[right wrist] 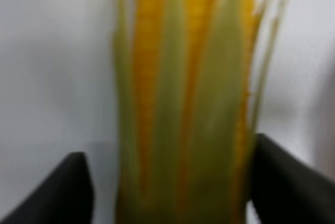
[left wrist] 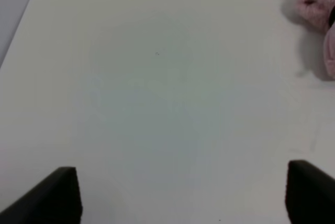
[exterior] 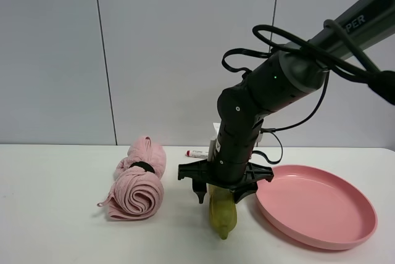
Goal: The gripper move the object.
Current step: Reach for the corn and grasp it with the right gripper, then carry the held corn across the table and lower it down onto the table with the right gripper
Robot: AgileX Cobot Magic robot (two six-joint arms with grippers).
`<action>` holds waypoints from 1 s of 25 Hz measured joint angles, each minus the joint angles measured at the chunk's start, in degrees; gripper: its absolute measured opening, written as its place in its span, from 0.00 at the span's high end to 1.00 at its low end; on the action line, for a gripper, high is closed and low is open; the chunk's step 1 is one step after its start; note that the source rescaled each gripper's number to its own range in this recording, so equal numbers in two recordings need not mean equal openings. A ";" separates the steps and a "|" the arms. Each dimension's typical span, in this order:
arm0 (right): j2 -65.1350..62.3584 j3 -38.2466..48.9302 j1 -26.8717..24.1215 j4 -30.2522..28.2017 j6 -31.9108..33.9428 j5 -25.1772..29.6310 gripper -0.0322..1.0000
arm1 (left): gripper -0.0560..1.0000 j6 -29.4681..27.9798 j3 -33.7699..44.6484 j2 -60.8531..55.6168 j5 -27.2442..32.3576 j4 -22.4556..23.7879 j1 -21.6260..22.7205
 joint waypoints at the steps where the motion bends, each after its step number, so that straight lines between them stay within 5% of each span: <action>1: 0.00 0.00 0.00 0.00 -0.05 -0.11 0.95 | 0.00 0.00 0.00 0.00 0.00 0.00 0.00; 10: -1.74 0.00 0.00 -0.06 -11.14 1.10 0.97 | 0.00 0.00 0.00 0.00 0.00 0.00 0.00; 16: -13.96 0.00 0.00 -0.06 -16.51 3.69 0.97 | 0.00 0.00 0.00 0.00 0.00 0.00 0.00; 25: -30.03 0.00 0.00 4.82 -47.28 18.46 0.97 | 0.00 0.00 0.00 0.00 0.00 0.00 0.00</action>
